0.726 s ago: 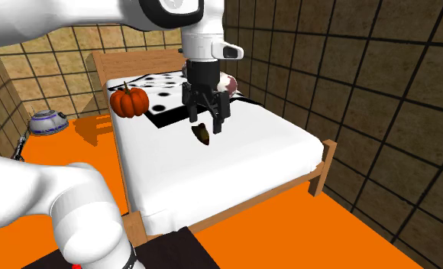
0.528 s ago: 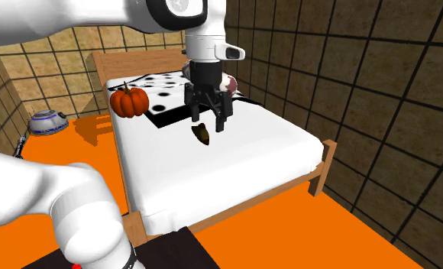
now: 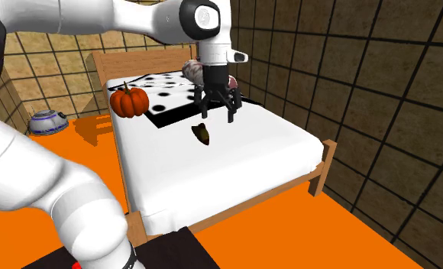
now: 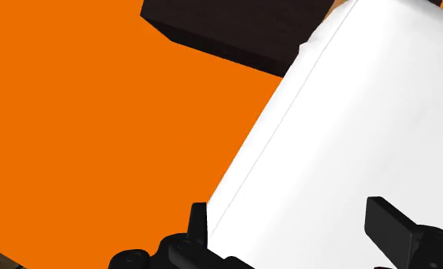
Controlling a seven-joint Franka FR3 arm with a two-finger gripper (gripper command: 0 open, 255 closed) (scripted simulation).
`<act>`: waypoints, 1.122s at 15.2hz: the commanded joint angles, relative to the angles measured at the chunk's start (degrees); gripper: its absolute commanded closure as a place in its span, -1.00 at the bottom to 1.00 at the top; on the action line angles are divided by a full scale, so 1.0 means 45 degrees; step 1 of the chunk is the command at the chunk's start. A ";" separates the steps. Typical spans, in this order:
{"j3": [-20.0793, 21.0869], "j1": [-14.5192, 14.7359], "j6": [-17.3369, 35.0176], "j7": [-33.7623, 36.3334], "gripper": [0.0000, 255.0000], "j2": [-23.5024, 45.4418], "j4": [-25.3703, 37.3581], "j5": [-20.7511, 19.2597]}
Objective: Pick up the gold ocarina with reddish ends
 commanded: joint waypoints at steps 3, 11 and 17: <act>0.0502 0.0493 0.0687 -0.0564 -1.00 0.1589 0.0702 -0.0258; 0.1652 0.1452 0.1461 -0.1371 -1.00 0.4714 0.2563 -0.1079; 0.2473 0.2248 0.1748 -0.1848 -1.00 0.6953 0.4039 -0.1991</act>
